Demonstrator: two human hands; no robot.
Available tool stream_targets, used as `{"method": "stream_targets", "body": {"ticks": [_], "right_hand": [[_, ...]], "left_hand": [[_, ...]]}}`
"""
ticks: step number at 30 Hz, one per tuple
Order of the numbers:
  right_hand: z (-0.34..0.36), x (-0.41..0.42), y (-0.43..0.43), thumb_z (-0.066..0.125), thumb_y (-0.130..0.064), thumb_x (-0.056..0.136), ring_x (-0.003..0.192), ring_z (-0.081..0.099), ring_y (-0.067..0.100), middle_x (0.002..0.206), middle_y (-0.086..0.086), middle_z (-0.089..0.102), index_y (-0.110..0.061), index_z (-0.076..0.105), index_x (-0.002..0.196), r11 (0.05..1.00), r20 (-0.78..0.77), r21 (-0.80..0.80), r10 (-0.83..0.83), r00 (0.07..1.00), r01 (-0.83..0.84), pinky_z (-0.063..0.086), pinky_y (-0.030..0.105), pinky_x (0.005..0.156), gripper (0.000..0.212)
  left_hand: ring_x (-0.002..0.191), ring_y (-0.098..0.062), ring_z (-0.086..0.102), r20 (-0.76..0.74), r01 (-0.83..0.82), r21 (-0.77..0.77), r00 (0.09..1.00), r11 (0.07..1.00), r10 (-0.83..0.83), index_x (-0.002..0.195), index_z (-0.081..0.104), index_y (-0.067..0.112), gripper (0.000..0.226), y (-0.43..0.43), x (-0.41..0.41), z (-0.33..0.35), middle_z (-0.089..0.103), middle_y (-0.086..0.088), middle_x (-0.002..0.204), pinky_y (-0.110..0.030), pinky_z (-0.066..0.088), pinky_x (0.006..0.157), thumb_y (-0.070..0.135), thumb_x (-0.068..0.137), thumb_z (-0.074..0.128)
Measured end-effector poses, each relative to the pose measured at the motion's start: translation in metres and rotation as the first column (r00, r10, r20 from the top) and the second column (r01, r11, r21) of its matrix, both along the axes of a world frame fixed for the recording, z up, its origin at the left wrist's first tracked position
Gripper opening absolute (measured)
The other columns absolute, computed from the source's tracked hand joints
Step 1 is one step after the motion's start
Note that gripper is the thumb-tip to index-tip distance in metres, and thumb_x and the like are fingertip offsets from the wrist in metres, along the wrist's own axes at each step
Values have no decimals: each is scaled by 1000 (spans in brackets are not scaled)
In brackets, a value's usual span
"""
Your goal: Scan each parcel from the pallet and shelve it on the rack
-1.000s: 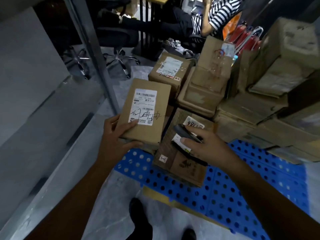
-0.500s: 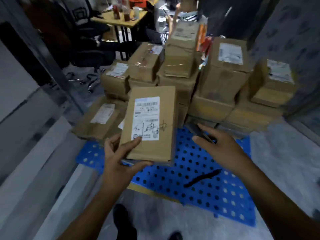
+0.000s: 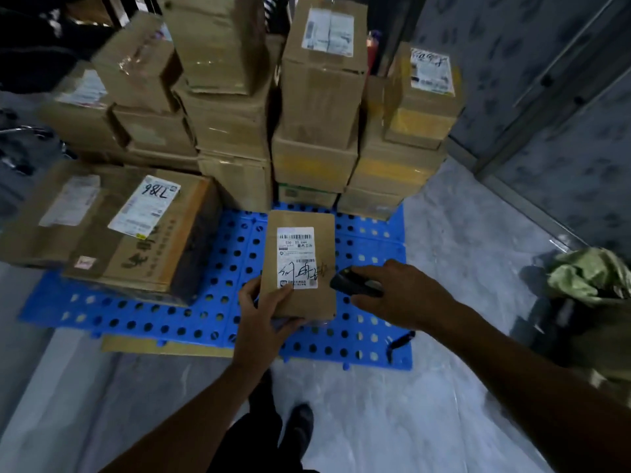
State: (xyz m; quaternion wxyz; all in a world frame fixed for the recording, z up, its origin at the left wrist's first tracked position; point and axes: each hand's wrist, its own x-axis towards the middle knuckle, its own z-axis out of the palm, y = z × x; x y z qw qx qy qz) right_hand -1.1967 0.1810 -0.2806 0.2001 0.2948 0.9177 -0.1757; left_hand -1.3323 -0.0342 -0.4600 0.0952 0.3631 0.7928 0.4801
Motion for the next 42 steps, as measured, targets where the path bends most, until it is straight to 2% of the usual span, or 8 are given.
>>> {"method": "stream_targets", "body": {"ticks": [5, 15, 22, 26, 28, 31, 38, 42], "right_hand": [[4, -26, 8, 53, -67, 89, 110, 52, 26, 120, 1, 50, -48, 34, 148, 994, 145, 82, 65, 987, -77, 52, 43, 85, 65], [11, -37, 13, 50, -70, 87, 96, 42, 18, 103, -6, 39, -53, 31, 144, 966, 274, 106, 199, 941, -235, 50, 39, 78, 62], [-20, -13, 39, 54, -66, 90, 96, 56, 24, 108, 2, 50, -48, 33, 149, 1000, 123, 28, 8, 992, -12, 51, 37, 80, 66], [-49, 4, 50, 58, -54, 95, 63, 59, 9, 84, -3, 59, -32, 40, 151, 972, -48, -200, -134, 990, 122, 42, 19, 56, 63], [-60, 11, 49, 61, -47, 96, 54, 56, 2, 83, -9, 62, -28, 46, 148, 956, -128, -269, -155, 980, 116, 37, 12, 48, 58], [-70, 17, 40, 63, -44, 95, 83, 65, 3, 117, -5, 69, -28, 50, 146, 931, -243, -363, -135, 960, 39, 47, 13, 66, 54], [-39, -10, -11, 57, -63, 91, 126, 53, 12, 150, -13, 47, -41, 36, 152, 855, -394, -513, -155, 906, -77, 42, 6, 75, 67], [-1, -52, -63, 55, -60, 93, 74, 68, 7, 98, -36, 54, -46, 37, 150, 835, -480, -516, -101, 871, -188, 60, 33, 60, 61]], "left_hand": [[150, -14, 17, 42, 73, -76, 997, 994, -70, 141, 52, 41, 67, 1, -9, -8, 12, -4, 167, -37, 30, 116, 49, 79, 79], [150, -27, 26, 37, 126, -98, 992, 987, -123, 142, 41, 49, 79, 8, -12, -11, 9, -7, 169, -40, 34, 112, 33, 79, 86], [148, -9, 21, 95, 102, -64, 991, 993, -96, 141, 41, 62, 68, 8, -13, -13, 5, 21, 164, -34, 35, 114, 52, 82, 73], [148, -26, 31, 108, 29, -82, 994, 996, -20, 138, 46, 58, 67, 4, -8, -6, 15, 6, 166, -48, 46, 112, 47, 80, 77], [148, -19, 31, 83, -19, -74, 996, 997, 25, 138, 43, 61, 74, -2, 3, 0, 17, 9, 165, -38, 44, 113, 43, 78, 81], [147, -1, 29, 67, -84, -8, 994, 996, 84, 137, 45, 60, 73, -9, 31, 16, 22, 10, 162, -18, 37, 115, 46, 76, 81], [139, -21, 46, -107, -337, 113, 931, 935, 349, 144, 49, 43, 73, -61, 54, 79, 43, -6, 149, -38, 48, 110, 48, 79, 83], [142, -9, 43, -171, -457, 166, 859, 874, 482, 146, 42, 45, 77, -108, 34, 121, 43, 1, 152, -16, 38, 112, 58, 80, 79]]}}
